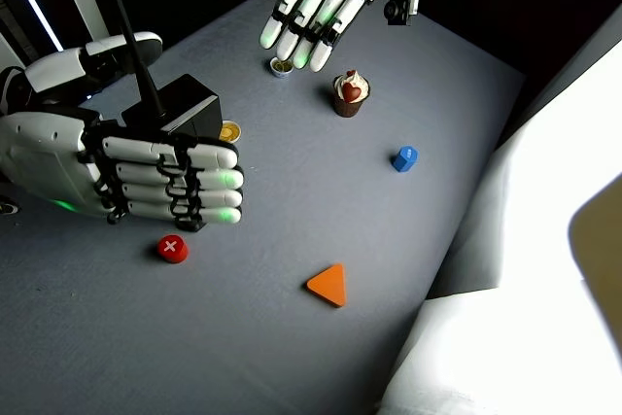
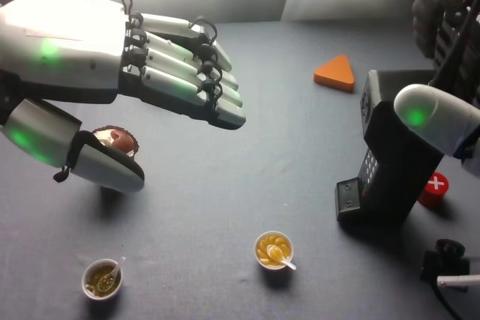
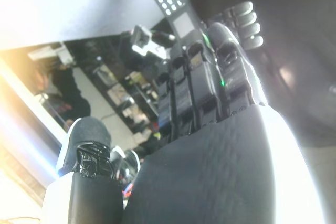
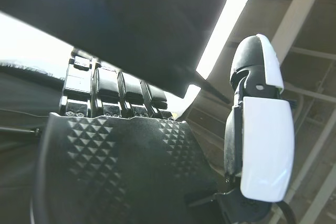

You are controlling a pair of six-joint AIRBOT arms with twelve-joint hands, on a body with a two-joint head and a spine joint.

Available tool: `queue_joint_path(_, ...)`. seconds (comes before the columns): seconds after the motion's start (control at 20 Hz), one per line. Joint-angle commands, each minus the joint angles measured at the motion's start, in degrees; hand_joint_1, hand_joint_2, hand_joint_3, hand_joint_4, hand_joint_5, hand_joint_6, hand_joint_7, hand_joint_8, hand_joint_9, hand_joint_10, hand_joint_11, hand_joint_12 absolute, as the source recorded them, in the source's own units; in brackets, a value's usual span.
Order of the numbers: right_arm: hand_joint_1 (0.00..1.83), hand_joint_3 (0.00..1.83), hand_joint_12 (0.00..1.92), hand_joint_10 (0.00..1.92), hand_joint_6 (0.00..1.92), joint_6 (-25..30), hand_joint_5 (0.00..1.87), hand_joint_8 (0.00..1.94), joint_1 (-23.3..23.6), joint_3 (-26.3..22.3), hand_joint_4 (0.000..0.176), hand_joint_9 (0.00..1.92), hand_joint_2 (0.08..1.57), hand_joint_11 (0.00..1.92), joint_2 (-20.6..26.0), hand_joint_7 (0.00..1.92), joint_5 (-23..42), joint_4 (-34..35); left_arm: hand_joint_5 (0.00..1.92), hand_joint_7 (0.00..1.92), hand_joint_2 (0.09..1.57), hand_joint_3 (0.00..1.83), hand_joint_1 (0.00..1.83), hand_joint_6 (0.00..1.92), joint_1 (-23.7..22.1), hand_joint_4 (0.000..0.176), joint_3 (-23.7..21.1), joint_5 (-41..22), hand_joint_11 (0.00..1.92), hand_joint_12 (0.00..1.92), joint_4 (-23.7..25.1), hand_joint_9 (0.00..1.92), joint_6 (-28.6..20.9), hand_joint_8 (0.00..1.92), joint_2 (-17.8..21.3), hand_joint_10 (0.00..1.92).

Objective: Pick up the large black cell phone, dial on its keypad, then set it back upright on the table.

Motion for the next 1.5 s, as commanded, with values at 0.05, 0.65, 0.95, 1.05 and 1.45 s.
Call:
queue_joint_path(0.05,0.64,0.0,0.0,0.0,0.0,0.6,0.0,0.0,0.4,-0.3,0.0,0.0,0.97,0.0,0.4,0.0,6.6,-2.3,0.3,0.35,1.25,0.0,0.24,0.0,-1.4,0.0,0.0,-3.1,0.0,0.57,-5.2,0.32,-0.5,0.0,0.3,0.0)
queue_joint_path(0.65,0.7,0.0,0.0,0.0,0.0,0.6,0.0,0.0,0.3,1.7,0.0,0.0,0.97,0.0,-0.5,0.0,6.6,-2.3,0.31,0.36,1.23,0.0,0.25,0.0,-1.3,0.0,0.0,-3.1,0.0,0.74,-3.5,0.34,-2.2,0.0,0.2,0.0)
queue_joint_path(0.95,0.76,0.01,0.0,0.0,0.0,0.6,0.0,0.0,0.8,1.8,0.0,0.0,0.99,0.0,-1.7,0.0,6.6,-1.8,0.31,0.36,1.23,0.0,0.27,0.0,-1.3,0.0,0.0,-3.1,0.0,0.67,-3.0,0.33,-2.6,0.0,0.2,0.0)
queue_joint_path(1.05,0.85,0.0,0.0,0.0,0.0,0.7,0.0,0.0,0.7,1.7,0.0,0.0,0.99,0.0,-2.3,0.0,6.8,-1.0,0.31,0.37,1.23,0.0,0.27,0.0,-1.3,0.0,0.0,-3.0,0.0,0.7,-2.7,0.34,-2.9,0.0,0.2,0.0)
queue_joint_path(1.45,0.82,0.01,0.0,0.0,0.0,4.2,0.0,0.0,0.8,2.1,0.0,0.0,1.02,0.0,-3.8,0.0,7.8,1.0,0.33,0.37,1.24,0.0,0.25,0.0,-1.3,0.0,0.0,-2.9,0.0,0.78,-2.6,0.37,-3.1,0.0,0.1,0.01)
